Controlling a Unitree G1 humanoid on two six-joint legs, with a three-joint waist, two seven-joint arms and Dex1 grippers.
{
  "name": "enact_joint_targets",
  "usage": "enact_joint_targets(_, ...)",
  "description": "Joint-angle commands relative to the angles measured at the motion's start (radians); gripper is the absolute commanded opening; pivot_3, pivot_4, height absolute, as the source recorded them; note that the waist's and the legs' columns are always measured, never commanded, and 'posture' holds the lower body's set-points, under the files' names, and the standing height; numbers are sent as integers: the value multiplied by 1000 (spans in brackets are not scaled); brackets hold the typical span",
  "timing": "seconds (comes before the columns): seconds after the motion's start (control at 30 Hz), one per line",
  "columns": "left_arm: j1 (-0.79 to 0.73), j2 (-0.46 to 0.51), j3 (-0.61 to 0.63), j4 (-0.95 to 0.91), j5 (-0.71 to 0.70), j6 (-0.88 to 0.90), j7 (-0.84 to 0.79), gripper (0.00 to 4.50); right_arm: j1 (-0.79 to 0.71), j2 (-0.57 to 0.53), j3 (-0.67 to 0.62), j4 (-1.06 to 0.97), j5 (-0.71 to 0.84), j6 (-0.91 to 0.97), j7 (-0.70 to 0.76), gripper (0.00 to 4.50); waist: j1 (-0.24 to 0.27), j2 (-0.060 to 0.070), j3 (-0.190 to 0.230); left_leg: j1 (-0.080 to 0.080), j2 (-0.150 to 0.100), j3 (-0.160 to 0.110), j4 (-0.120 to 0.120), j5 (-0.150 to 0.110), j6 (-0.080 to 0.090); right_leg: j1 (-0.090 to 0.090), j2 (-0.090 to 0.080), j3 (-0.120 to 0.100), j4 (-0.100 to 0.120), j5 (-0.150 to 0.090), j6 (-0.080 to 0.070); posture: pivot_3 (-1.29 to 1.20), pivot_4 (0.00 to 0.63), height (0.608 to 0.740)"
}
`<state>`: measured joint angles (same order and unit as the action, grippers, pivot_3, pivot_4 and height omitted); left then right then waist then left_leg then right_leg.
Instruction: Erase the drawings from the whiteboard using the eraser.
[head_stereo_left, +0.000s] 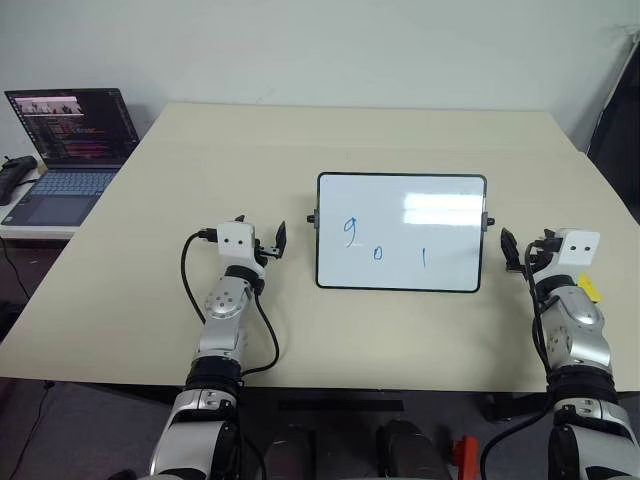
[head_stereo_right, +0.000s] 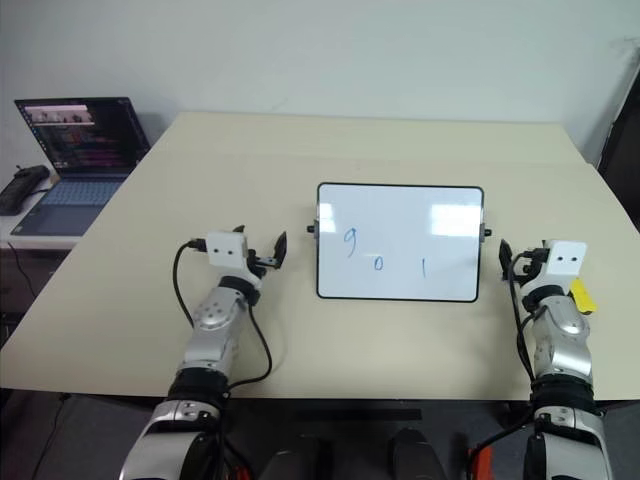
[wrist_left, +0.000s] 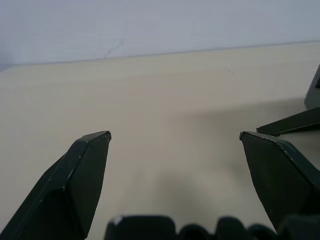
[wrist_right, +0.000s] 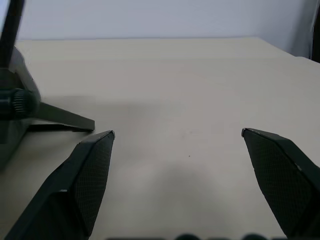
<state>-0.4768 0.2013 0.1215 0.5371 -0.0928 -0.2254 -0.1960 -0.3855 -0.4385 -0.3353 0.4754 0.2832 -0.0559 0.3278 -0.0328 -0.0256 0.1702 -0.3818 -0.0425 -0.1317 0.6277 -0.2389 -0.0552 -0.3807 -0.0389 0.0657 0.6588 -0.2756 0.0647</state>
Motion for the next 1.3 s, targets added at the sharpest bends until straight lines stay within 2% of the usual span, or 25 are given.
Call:
enact_joint_targets(0.03, -9, 9, 3, -31, -16, 4, -28, 4500, 2, -32, -28, -66, 17, 16, 4, 4464, 0, 0, 0, 0, 0, 0, 0, 0, 0, 0, 0, 0, 0, 0, 0, 0, 150, 740)
enact_joint_targets(0.5, 7, -64, -40, -12, 43, -12, 39, 4500, 11, 39, -28, -10, 33, 15, -12, 4464, 1, 0, 0, 0, 0, 0, 0, 0, 0, 0, 0, 0, 0, 0, 0, 0, 150, 740)
enact_joint_targets(0.63, 4, -41, -26, -33, 14, 0, 0, 4500, 20, 42, -43, -43, 47, 30, -15, 4464, 1, 0, 0, 0, 0, 0, 0, 0, 0, 0, 0, 0, 0, 0, 0, 0, 150, 740)
enact_joint_targets(0.77, -11, 56, 9, -118, -127, 80, -219, 4500, 59, -4, -43, -153, 54, 93, 5, 4464, 0, 1, 0, 0, 0, 0, 0, 0, 0, -1, 0, 0, 0, 0, 0, 0, 150, 740)
enact_joint_targets(0.87, -8, 201, 20, -199, -237, 215, -448, 4500, 90, -88, -47, -284, 69, 223, 31, 4464, -4, 4, 2, -3, 1, 1, 0, 0, 0, -4, 0, 1, 2, 0, 0, 0, 150, 740)
enact_joint_targets(0.97, 0, 347, 44, -333, -430, 499, -650, 4500, 133, -196, -45, -408, 96, 409, 71, 4464, -6, 7, 5, -4, 1, 1, 0, 0, 0, -6, 0, 1, 3, 0, 0, 0, 150, 740)
enact_joint_targets(1.07, 14, 433, 24, -478, -558, 673, -791, 4500, 172, -272, -51, -490, 133, 557, 112, 4464, -8, 6, 5, -5, 2, -1, 0, 0, 0, -5, 0, -1, 2, -1, -1, 0, 150, 740)
enact_joint_targets(1.13, 13, 455, -19, -562, -591, 747, -841, 4500, 185, -306, -70, -518, 157, 641, 123, 4464, -5, 6, 5, -5, 2, -1, 0, 0, 0, -5, 0, -1, 2, -1, -1, 0, 150, 740)
enact_joint_targets(1.2, -7, 455, -127, -637, -529, 764, -858, 4500, 195, -342, -92, -520, 174, 697, 150, 4464, 0, 6, 5, -5, 2, -1, 0, 0, 0, -4, -1, 0, 1, -1, -1, 0, 150, 740)
enact_joint_targets(1.3, -57, 367, -251, -679, -472, 751, -842, 4500, 215, -396, -122, -480, 163, 724, 173, 4464, 8, 6, 6, -5, 2, -1, 1, 0, 0, -3, -1, -1, 0, -1, 0, 0, 150, 740)
